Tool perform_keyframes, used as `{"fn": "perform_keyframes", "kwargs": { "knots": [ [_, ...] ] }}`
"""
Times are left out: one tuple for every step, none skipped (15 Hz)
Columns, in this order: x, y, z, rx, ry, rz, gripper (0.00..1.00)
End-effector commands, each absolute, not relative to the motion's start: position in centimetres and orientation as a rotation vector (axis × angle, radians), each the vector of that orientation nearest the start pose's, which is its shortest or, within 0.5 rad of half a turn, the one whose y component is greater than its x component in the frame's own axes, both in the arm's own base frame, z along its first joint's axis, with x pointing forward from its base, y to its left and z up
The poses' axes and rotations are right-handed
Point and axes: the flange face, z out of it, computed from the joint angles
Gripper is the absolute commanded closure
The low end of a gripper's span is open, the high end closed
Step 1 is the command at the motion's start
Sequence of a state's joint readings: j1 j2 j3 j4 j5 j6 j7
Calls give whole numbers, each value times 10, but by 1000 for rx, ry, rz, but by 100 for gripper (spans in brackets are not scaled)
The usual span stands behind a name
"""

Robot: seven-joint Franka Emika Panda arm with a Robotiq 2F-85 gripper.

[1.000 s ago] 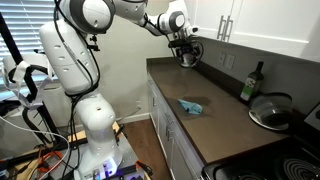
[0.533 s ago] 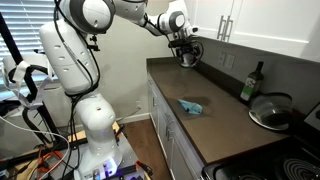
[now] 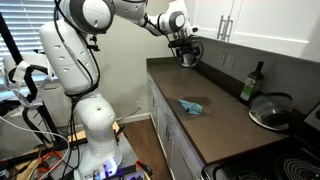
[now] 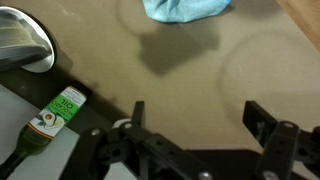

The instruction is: Use the cloth to wipe the counter

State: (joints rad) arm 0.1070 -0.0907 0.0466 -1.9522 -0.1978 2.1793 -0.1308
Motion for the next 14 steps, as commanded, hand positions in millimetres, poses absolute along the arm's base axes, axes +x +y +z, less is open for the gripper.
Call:
{"fn": "perform_keyframes", "kwargs": {
  "knots": [
    [573,73,527,-3278,-504,-397,0],
    [574,70,524,-3289,-487,-378,0],
    [575,68,522,-3290,-480,-368,0],
    [576,65,517,-3298,-464,-351,0],
    [576,64,516,-3301,-459,-347,0],
    [572,67,519,-3252,-508,-339,0],
    [557,80,551,-3222,-606,-527,0],
    [557,80,551,-3222,-606,-527,0],
    [557,80,551,-3222,-606,-527,0],
    [557,80,551,-3222,-606,-527,0],
    [557,80,551,-3222,-606,-527,0],
    [561,80,542,-3254,-571,-507,0],
    [564,79,537,-3263,-557,-484,0],
    [568,76,531,-3284,-526,-467,0]
  ]
}}
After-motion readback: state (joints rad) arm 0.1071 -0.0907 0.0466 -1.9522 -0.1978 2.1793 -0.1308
